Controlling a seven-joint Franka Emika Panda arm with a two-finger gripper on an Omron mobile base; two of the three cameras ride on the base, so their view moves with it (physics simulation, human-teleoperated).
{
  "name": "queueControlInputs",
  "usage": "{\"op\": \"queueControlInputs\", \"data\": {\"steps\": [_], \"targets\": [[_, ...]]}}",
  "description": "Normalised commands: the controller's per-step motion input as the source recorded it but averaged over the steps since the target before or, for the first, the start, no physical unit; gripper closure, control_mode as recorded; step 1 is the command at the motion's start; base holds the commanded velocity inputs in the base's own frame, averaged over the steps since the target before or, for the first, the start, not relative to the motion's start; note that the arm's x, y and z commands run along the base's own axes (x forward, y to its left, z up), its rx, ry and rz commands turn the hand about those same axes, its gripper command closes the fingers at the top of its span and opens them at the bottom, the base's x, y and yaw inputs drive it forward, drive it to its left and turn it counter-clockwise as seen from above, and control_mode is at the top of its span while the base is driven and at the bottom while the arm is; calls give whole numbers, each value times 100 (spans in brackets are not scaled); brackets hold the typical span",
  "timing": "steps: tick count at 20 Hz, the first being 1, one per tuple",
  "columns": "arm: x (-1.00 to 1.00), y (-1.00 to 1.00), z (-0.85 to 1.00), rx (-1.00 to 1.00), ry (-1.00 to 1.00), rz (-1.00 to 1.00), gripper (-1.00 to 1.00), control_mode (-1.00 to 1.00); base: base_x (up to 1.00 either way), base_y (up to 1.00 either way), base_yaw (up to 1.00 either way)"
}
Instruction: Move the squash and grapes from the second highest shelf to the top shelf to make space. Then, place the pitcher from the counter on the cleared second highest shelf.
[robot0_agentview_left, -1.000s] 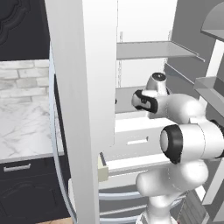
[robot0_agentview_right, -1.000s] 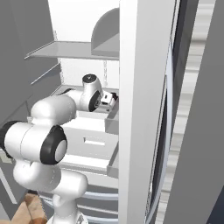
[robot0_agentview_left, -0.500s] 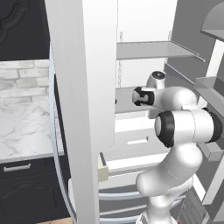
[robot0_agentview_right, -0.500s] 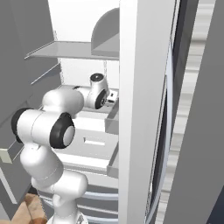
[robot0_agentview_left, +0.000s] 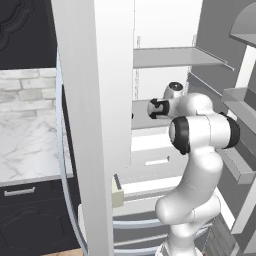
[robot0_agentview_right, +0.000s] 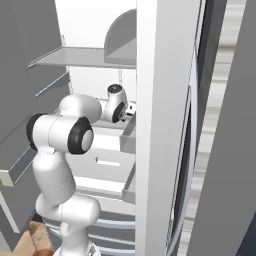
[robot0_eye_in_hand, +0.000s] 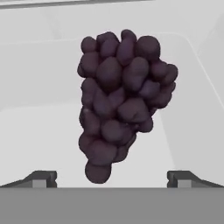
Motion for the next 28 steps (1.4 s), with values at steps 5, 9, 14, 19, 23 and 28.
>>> {"op": "queueControlInputs", "data": {"steps": [5,9,14,19,23,28], "targets": [[49,0,-21,0,0,0,-100,-100,0,0,0],[51,-1,-18,0,0,0,-100,-100,0,0,0],[47,-3,-18,0,0,0,-100,-100,0,0,0],[24,0,-35,0,0,0,100,-100,0,0,0],[1,0,-6,0,0,0,100,-100,0,0,0],[0,0,-3,0,-1,0,100,-100,0,0,0]]}}
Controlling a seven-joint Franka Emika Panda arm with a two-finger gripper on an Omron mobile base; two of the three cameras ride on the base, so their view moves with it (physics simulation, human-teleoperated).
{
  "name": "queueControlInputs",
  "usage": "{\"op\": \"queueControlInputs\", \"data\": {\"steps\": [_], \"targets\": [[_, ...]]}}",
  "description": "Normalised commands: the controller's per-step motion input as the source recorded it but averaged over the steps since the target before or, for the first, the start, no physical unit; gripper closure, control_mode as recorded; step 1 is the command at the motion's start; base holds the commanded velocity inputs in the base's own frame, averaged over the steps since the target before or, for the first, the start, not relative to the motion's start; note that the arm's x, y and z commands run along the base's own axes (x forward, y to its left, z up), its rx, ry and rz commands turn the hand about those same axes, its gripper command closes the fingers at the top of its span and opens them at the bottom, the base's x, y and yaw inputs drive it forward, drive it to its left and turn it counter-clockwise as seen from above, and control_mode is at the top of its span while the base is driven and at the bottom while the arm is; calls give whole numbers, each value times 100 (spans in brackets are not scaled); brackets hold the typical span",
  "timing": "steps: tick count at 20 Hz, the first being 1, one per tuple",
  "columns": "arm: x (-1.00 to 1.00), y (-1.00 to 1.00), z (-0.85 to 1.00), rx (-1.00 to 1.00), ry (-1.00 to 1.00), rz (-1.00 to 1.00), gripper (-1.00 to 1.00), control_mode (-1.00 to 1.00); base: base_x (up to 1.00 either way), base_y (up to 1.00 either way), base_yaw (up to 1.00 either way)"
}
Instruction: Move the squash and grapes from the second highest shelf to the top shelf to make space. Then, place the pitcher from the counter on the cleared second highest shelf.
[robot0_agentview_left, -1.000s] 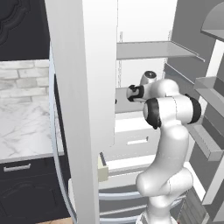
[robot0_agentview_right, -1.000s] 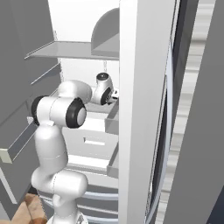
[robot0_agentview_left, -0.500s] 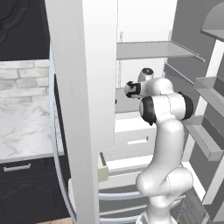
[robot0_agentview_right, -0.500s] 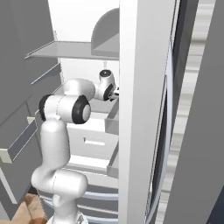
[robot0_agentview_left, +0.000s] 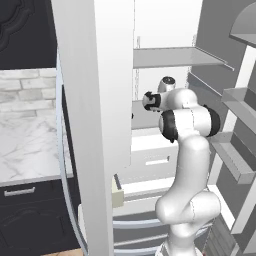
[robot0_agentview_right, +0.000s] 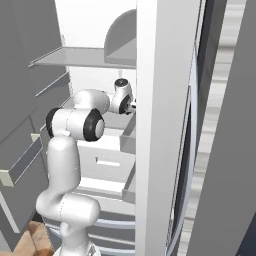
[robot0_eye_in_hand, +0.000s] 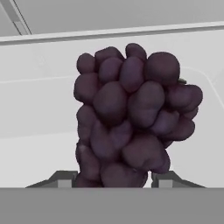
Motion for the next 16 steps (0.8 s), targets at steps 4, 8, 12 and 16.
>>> {"op": "queueControlInputs", "data": {"steps": [4,8,12,16], "targets": [[-29,1,-1,0,-6,3,100,-100,0,0,0],[-87,31,13,-3,-7,14,100,-100,0,0,0],[-100,39,46,-10,-12,14,100,-100,0,0,0],[-100,19,58,-10,-13,16,100,-100,0,0,0]]}}
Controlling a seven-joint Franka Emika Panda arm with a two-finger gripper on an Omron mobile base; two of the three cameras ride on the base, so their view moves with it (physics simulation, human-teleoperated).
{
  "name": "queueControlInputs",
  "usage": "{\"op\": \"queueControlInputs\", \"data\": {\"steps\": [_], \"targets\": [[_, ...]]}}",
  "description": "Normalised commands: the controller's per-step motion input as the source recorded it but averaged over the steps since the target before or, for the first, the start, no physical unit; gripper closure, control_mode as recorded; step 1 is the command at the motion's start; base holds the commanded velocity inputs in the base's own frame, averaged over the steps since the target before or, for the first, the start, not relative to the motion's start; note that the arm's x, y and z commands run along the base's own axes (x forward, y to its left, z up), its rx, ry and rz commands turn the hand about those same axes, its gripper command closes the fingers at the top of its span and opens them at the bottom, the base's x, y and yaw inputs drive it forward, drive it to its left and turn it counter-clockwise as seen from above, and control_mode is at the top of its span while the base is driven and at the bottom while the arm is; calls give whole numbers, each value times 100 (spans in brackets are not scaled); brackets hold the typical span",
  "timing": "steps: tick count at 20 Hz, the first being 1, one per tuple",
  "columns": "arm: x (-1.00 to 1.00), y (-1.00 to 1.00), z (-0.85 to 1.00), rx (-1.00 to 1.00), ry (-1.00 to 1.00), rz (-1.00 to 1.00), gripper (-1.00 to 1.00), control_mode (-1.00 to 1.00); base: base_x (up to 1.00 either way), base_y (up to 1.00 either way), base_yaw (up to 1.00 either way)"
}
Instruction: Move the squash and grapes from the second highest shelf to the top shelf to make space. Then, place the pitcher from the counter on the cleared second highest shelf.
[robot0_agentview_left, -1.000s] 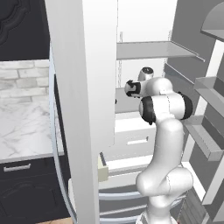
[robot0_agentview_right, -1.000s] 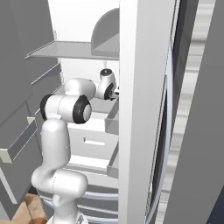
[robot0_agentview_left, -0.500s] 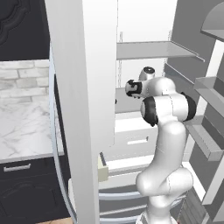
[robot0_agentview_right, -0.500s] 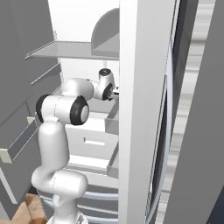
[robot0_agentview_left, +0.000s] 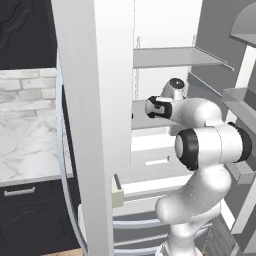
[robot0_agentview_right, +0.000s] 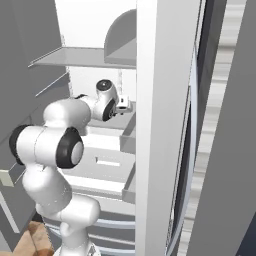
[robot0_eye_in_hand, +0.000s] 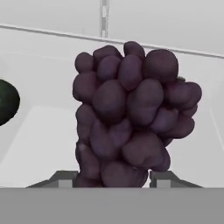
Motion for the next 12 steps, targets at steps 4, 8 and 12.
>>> {"op": "queueControlInputs", "data": {"steps": [4,8,12], "targets": [[-100,24,69,-18,-12,14,100,-100,0,0,0],[-100,26,79,-18,-13,13,100,-100,0,0,0],[-100,20,85,-12,-5,11,100,-100,0,0,0]]}}
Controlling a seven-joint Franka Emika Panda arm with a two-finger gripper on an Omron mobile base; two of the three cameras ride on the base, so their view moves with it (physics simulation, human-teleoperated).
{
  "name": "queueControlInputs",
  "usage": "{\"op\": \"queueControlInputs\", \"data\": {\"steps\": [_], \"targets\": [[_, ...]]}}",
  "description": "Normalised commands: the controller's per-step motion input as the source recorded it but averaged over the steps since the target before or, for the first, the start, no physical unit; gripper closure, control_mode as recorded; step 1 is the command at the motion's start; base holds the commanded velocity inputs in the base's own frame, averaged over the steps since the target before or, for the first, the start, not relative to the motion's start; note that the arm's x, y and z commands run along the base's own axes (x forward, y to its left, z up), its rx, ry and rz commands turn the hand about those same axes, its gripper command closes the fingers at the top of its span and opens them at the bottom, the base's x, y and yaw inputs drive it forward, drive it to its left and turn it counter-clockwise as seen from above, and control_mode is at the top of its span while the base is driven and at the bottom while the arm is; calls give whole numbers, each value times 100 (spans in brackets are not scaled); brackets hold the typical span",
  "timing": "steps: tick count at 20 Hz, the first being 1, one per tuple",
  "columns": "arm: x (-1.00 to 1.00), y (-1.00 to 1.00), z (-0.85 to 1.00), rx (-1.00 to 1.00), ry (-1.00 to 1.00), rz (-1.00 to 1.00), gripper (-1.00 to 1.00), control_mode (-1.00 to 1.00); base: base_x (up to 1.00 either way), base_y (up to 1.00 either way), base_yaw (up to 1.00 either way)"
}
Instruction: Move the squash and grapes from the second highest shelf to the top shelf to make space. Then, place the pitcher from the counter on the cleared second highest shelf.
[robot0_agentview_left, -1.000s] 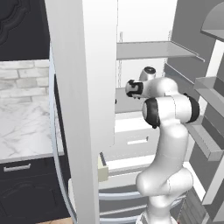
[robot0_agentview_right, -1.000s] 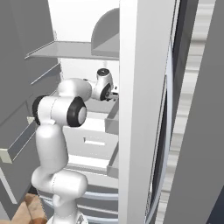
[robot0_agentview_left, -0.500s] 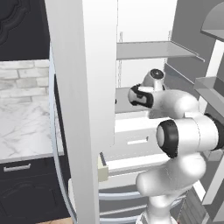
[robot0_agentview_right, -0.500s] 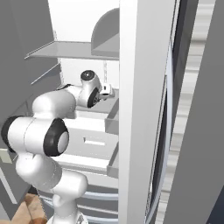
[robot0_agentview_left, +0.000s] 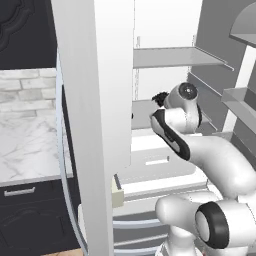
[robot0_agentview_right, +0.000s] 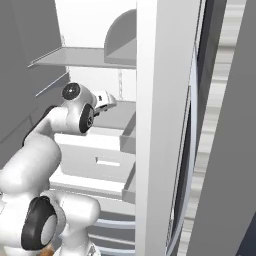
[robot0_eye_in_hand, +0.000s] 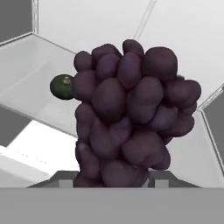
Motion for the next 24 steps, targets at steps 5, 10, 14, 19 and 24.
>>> {"op": "queueControlInputs", "data": {"steps": [5,10,14,19,24], "targets": [[-100,11,99,-1,-1,10,100,-100,0,0,0],[-79,3,100,0,-1,8,100,-100,0,0,0],[-21,0,100,0,-4,0,100,-100,0,0,0],[0,-8,82,0,0,0,100,-100,0,0,0],[20,-31,36,0,1,0,100,-100,0,0,0]]}}
